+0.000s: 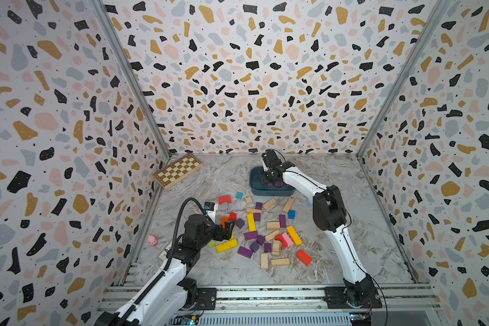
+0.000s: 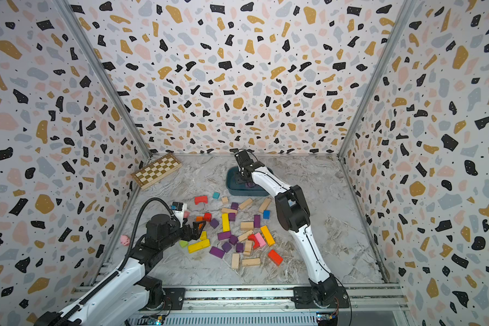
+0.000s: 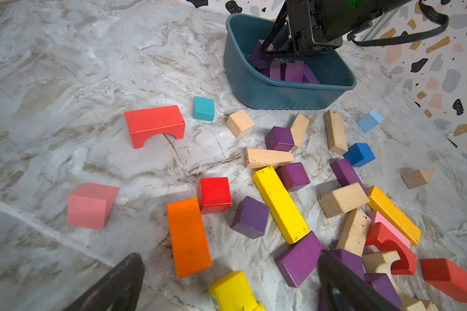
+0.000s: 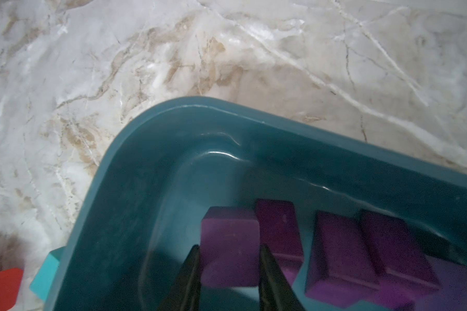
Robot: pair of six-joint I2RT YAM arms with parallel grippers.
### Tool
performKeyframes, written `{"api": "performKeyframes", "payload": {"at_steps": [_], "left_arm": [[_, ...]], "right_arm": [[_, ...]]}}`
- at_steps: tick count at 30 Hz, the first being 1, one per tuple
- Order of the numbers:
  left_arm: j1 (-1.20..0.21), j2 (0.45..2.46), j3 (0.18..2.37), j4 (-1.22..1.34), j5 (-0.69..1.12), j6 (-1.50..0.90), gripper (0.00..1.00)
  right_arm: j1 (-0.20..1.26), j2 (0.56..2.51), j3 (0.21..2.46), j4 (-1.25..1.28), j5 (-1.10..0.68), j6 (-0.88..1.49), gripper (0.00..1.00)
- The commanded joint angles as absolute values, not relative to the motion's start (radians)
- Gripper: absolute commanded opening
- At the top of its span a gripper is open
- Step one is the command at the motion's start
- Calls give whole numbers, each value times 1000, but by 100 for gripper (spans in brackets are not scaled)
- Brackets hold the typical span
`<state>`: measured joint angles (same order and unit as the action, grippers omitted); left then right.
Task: Pick purple bricks into the storage bin
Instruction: Place the building block in the storage box.
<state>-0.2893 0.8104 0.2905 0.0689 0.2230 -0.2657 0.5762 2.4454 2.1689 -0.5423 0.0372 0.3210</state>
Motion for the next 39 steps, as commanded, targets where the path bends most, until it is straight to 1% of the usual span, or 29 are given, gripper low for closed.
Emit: {"api": "performKeyframes", "payload": {"at_steps": [1, 15, 39], "left_arm": [[-292, 814, 320, 91, 222, -264, 99], [-292, 822, 322, 92, 222, -263, 99], [-293, 821, 321, 95, 222, -264, 99]], "right_arm": [[565, 2409, 2165, -551, 62, 317, 25], [545, 2411, 2163, -543, 79, 314, 25], [540, 2494, 2246, -511, 57, 362, 26]]}}
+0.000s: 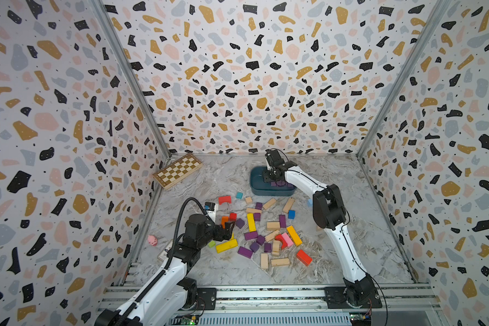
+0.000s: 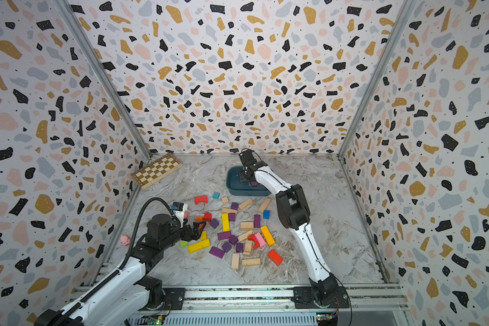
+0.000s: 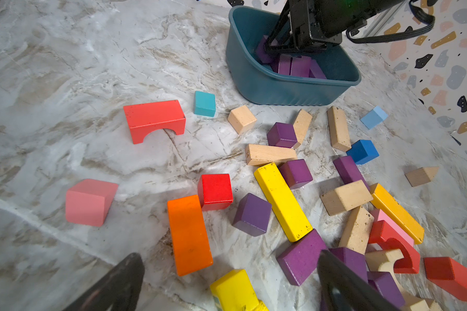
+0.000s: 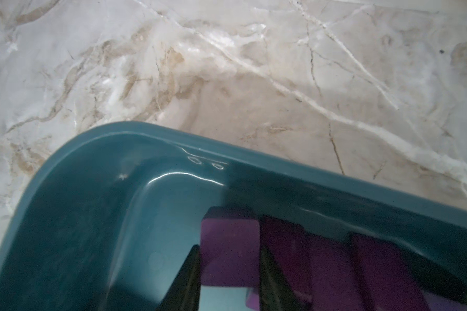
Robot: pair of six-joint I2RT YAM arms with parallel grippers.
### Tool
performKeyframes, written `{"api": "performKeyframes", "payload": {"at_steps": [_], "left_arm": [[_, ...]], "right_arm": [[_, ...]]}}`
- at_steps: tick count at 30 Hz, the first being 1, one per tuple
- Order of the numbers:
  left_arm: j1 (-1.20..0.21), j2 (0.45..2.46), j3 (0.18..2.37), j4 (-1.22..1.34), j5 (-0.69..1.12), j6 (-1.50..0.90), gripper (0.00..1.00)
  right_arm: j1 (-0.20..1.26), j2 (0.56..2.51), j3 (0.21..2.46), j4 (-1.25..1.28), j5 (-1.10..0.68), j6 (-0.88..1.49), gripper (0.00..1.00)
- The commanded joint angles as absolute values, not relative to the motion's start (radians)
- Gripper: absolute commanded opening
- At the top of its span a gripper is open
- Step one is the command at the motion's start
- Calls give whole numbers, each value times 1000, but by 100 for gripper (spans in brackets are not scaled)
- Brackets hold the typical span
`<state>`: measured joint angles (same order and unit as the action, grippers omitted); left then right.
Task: Pick purple bricks into the storage bin
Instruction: Place the building block in the storage box.
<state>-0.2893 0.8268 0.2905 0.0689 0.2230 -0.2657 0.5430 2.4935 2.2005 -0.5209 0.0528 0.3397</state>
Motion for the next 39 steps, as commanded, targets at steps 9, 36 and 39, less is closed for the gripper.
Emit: {"api": "performKeyframes", "payload": {"at_steps": [9, 36, 39], "left_arm": [[-293, 818, 321, 95, 222, -264, 99], [-292, 807, 318, 92, 222, -263, 99], [-292, 805, 317, 92, 222, -263, 99]], "right_arm": [[540, 2516, 2271, -495, 76, 406, 28], [546, 2346, 2253, -525, 111, 342, 67], [558, 2297, 2220, -534, 107, 327, 71]]}}
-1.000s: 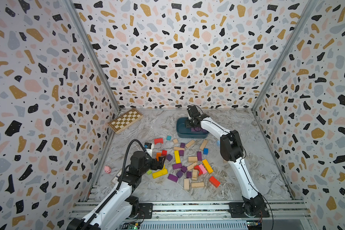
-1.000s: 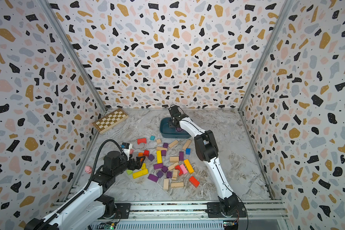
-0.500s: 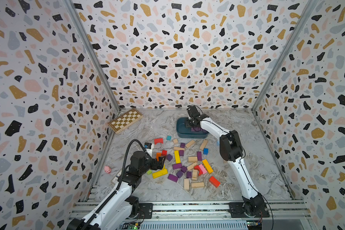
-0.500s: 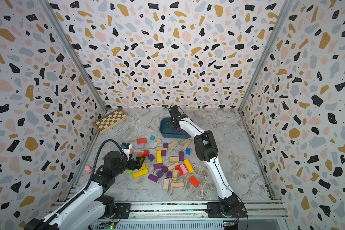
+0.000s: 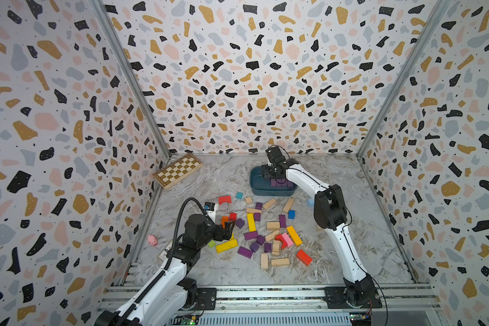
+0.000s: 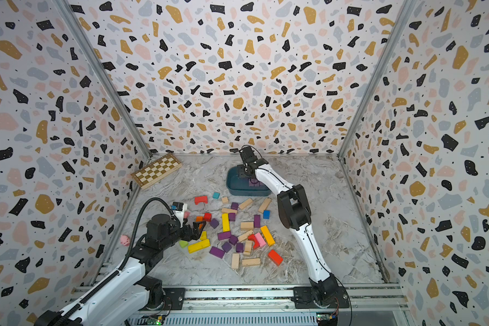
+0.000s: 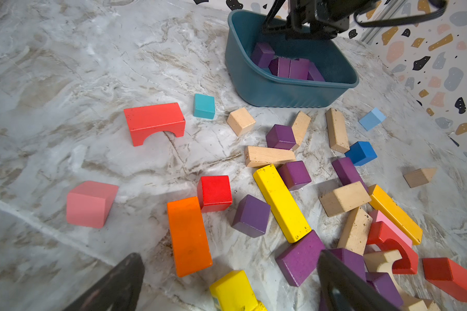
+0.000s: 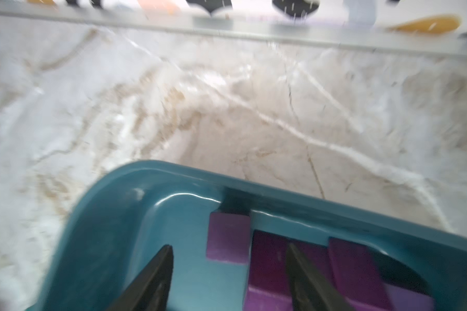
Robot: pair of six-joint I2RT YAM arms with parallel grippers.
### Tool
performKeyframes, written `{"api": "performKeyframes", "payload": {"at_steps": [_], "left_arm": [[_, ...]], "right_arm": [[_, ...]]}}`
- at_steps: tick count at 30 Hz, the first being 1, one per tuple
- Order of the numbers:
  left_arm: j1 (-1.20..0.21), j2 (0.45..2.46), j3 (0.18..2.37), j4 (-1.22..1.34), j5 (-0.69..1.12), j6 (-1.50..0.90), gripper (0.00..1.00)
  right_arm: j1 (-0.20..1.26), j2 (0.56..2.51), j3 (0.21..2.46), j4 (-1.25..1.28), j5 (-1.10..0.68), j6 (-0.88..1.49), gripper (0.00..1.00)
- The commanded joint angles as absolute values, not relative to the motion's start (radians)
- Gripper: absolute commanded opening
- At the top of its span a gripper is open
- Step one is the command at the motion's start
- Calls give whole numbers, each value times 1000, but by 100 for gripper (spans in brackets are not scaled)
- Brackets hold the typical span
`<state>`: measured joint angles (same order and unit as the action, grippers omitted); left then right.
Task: Pick purple bricks into the storage bin
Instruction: Place the building block in the storage box, then pick up the building block from the center of the board.
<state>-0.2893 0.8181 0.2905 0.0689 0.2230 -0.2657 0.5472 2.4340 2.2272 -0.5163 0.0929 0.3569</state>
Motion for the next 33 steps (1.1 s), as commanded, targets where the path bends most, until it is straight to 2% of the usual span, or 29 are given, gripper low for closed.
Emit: {"api": "performKeyframes", "payload": {"at_steps": [1, 7, 19, 26, 33], "left_arm": [[-293, 805, 316, 91, 222, -262, 99], [-293, 795, 313, 88, 220, -262, 99], [-293, 776, 308, 83, 216, -264, 99], [-293, 778, 308, 85, 216, -265, 99], [-291, 774, 307, 86, 216, -265, 99]], "right_arm": [[563, 2276, 2199, -535, 108, 322, 73], [627, 2113, 1974, -484, 123, 304, 76], [748, 1810, 1490, -365, 118, 428, 76], [781, 1809, 1369, -300, 76, 494, 72], [784, 1898, 1399, -268, 26, 512, 65]]}}
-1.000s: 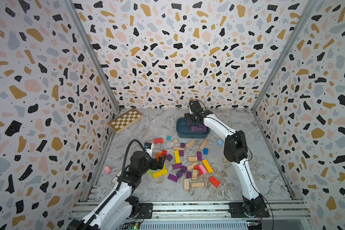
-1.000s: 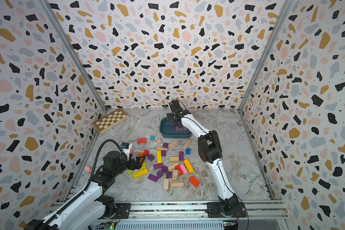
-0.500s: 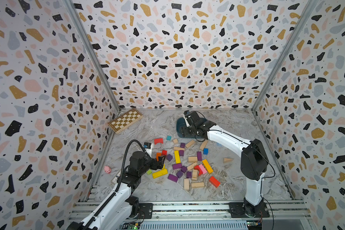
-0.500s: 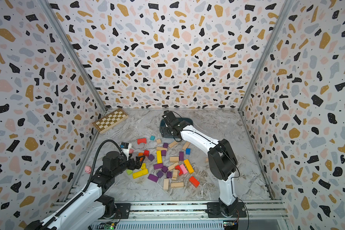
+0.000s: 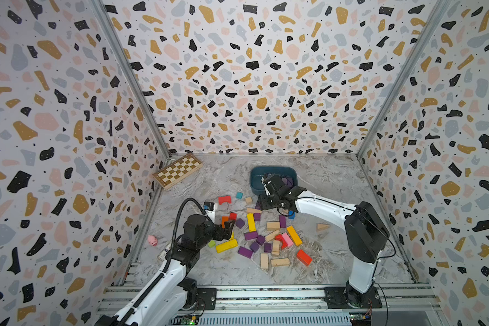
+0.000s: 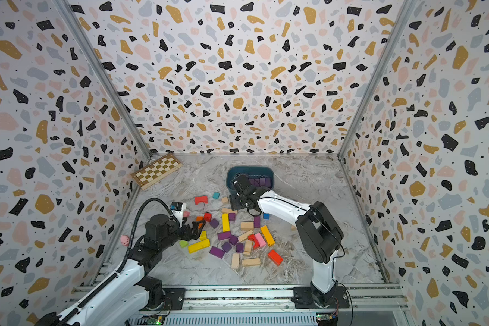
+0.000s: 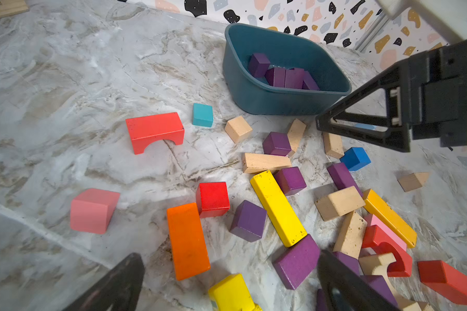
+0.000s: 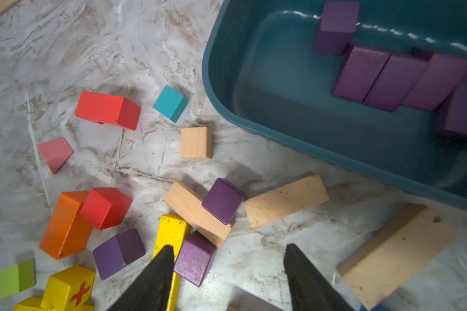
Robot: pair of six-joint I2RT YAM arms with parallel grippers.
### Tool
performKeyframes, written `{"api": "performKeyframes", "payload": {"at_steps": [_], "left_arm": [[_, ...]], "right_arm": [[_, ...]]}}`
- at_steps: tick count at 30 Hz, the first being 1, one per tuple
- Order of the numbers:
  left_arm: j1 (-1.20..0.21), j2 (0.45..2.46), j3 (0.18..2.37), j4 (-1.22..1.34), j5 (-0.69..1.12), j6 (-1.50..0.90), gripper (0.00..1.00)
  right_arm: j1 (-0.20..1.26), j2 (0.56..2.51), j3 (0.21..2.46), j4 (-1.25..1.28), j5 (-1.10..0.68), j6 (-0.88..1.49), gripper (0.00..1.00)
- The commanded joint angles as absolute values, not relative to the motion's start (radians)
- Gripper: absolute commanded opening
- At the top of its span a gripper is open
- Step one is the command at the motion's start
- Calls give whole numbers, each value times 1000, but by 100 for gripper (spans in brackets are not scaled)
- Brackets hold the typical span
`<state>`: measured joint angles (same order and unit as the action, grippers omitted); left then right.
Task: Pick purple bricks into the storage bin
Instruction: Pick up the building block from the center of the board.
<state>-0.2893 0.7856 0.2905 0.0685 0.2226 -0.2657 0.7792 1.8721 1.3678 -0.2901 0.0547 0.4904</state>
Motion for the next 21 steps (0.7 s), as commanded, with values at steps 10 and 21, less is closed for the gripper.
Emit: {"api": "performKeyframes", "payload": {"at_steps": [10, 21], "left_arm": [[-292, 776, 307, 88, 216, -265, 99], [-294, 780, 308, 89, 216, -266, 99]], "right_arm": [[788, 1969, 1426, -248, -10, 527, 63], [790, 2030, 1473, -248, -18, 522, 60]]}}
